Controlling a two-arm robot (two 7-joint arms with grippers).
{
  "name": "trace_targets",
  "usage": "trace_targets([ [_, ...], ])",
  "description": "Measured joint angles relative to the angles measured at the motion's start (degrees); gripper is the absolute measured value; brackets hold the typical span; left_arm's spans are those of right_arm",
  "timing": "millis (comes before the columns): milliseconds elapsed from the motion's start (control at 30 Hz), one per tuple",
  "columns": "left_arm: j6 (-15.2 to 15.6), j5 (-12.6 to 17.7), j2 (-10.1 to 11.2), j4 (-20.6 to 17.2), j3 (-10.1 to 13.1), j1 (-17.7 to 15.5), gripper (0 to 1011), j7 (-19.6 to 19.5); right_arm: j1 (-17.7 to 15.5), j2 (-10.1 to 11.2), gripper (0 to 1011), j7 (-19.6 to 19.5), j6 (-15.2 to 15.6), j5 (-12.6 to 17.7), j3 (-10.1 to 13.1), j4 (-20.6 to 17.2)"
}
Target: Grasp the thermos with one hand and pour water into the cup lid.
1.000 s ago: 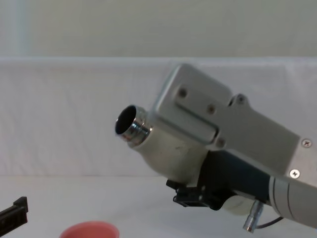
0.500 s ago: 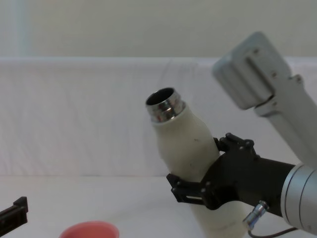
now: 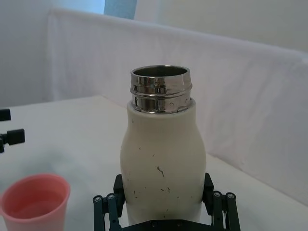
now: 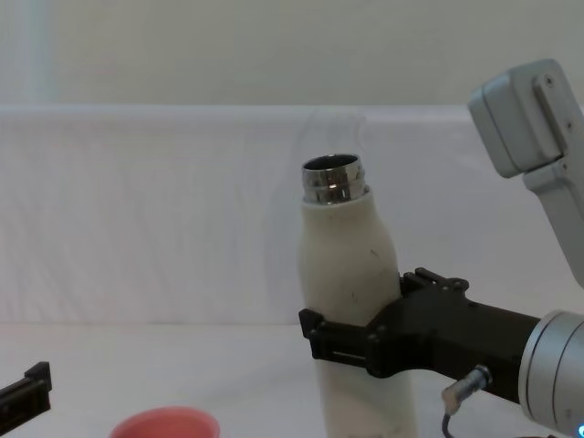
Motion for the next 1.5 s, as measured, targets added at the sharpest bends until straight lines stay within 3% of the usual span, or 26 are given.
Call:
trace_targets([
  [300, 0.00, 0.00, 0.00, 0.00, 0.00, 0.00, 1001, 0.00, 1.21, -0.50, 957, 1.57, 0.37, 6.27, 0.44, 2.48],
  [633, 0.00, 0.00, 0.00, 0.00, 0.00, 0.00, 1001, 0.00, 2.59, -0.84, 957, 1.94, 0.86, 10.22, -0.16, 5.17],
  [967, 0.00, 0.00, 0.00, 0.00, 0.00, 0.00, 1001, 0.00, 3.53, -0.93, 957, 1.92, 1.31, 13.04, -1.21, 6.78],
  [1500, 0.00, 0.00, 0.00, 0.00, 0.00, 0.00, 1001, 0.00, 4.38, 0.54, 957, 0.30, 2.48, 14.96, -3.19, 7.03],
])
